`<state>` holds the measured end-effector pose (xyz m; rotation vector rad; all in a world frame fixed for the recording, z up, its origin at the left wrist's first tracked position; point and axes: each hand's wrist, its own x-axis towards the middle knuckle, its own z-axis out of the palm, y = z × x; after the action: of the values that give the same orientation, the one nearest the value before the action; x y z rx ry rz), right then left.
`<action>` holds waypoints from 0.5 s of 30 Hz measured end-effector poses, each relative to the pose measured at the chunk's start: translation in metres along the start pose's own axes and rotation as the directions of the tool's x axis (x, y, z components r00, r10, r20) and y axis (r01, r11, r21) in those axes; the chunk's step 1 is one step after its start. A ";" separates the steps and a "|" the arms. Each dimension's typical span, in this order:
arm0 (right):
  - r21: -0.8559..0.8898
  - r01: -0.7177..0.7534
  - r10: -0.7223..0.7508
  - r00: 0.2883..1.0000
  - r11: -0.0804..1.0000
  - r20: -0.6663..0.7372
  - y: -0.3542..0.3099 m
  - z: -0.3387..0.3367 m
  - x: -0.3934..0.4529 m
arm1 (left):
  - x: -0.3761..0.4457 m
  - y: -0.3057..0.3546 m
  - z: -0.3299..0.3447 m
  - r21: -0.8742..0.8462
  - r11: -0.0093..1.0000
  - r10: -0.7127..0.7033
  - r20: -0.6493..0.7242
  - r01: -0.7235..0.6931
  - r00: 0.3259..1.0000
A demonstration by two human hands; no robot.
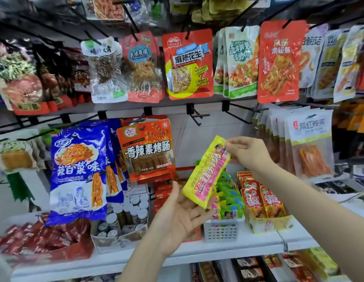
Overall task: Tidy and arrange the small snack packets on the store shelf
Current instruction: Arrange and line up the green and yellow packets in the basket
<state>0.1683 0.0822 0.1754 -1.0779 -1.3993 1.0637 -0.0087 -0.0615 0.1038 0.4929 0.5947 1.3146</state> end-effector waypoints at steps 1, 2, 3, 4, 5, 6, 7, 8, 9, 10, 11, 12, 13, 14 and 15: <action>0.013 0.006 -0.006 1.000 1.000 0.009 0.001 0.001 -0.001 | -0.001 0.000 0.001 -0.060 0.998 -0.023 0.015 0.024 1.000; 0.032 0.008 -0.009 1.000 0.999 0.020 0.002 0.002 -0.003 | -0.002 -0.001 0.003 -0.107 0.993 -0.036 0.040 0.040 0.999; 0.067 0.001 -0.003 0.999 0.998 0.032 0.003 0.002 -0.004 | -0.002 -0.001 0.004 -0.143 0.989 -0.042 0.064 0.050 0.997; 0.112 -0.015 0.010 0.999 0.994 0.044 0.004 0.003 -0.005 | -0.003 -0.001 0.005 -0.170 0.983 -0.048 0.091 0.063 0.995; 0.153 -0.032 0.024 0.998 0.988 0.054 0.004 0.003 -0.006 | -0.003 -0.001 0.005 -0.190 0.979 -0.058 0.116 0.079 0.992; 0.179 -0.046 0.036 0.997 0.983 0.061 0.005 0.002 -0.007 | -0.002 -0.002 0.003 -0.211 0.973 -0.069 0.127 0.095 0.990; 0.193 -0.058 0.045 0.996 0.980 0.071 0.006 0.002 -0.007 | -0.001 -0.002 0.002 -0.235 0.966 -0.077 0.138 0.108 0.987; 0.205 -0.070 0.053 0.995 0.976 0.085 0.007 0.001 -0.007 | 0.000 -0.002 0.001 -0.247 0.961 -0.085 0.150 0.121 0.985; 0.217 -0.089 0.067 0.992 0.972 0.105 0.008 0.000 -0.007 | 0.002 -0.001 0.001 -0.238 0.963 -0.090 0.157 0.126 0.984; 0.223 -0.122 0.094 0.987 0.967 0.133 0.008 -0.001 -0.007 | 0.004 -0.002 0.002 -0.193 0.976 -0.078 0.145 0.106 0.986; 0.224 -0.178 0.140 0.975 0.958 0.175 0.007 -0.001 -0.008 | 0.007 -0.004 0.003 -0.093 0.994 -0.049 0.088 0.057 0.995; 0.230 -0.252 0.199 0.952 0.940 0.232 0.005 -0.002 -0.008 | 0.009 -0.005 0.005 0.049 0.999 0.011 0.003 -0.011 1.000; 0.248 -0.335 0.258 0.920 0.909 0.295 0.004 -0.004 -0.009 | 0.011 -0.007 0.004 0.198 0.977 0.097 -0.066 -0.082 0.993; 0.275 -0.408 0.304 0.886 0.871 0.352 0.003 -0.006 -0.009 | 0.012 -0.008 0.004 0.324 0.937 0.176 -0.109 -0.132 0.978; 0.299 -0.453 0.324 0.860 0.840 0.393 0.003 -0.009 -0.009 | 0.013 -0.010 0.002 0.426 0.888 0.246 -0.122 -0.173 0.962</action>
<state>0.1779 0.0746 0.1719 -0.9424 -1.1635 1.8121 0.0021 -0.0509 0.0973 0.8137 0.9976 1.4519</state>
